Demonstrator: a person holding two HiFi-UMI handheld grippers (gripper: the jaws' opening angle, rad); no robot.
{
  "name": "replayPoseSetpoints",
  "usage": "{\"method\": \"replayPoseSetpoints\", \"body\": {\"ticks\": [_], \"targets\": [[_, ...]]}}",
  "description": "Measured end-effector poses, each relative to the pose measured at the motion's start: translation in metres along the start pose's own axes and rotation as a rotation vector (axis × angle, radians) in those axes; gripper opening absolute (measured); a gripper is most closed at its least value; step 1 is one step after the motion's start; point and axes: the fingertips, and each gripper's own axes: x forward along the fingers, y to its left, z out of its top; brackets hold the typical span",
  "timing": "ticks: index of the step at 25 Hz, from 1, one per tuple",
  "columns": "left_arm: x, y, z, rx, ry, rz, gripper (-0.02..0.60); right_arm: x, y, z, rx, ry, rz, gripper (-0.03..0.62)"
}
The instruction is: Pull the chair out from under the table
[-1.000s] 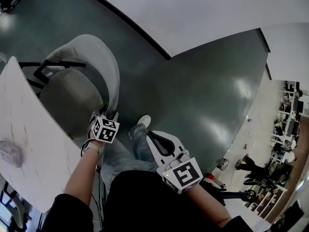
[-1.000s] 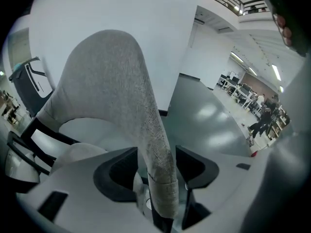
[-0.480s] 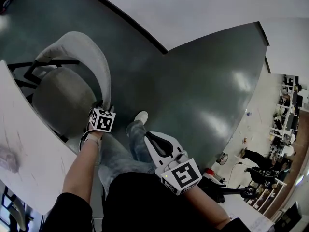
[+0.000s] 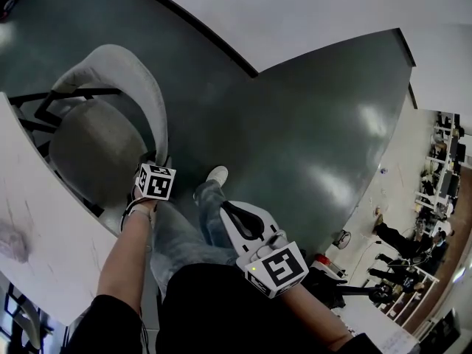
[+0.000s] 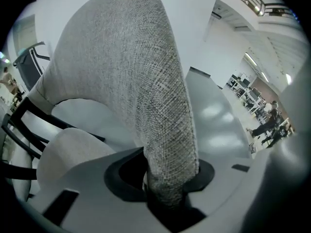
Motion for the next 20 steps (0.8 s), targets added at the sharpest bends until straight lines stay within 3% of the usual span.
{"method": "replayPoseSetpoints", "body": {"ticks": [20], "targets": [[0.015, -0.009, 0.039, -0.003, -0.019, 0.059, 0.120, -0.028, -0.026, -0.024, 0.068, -0.011, -0.029, 0.015]]}}
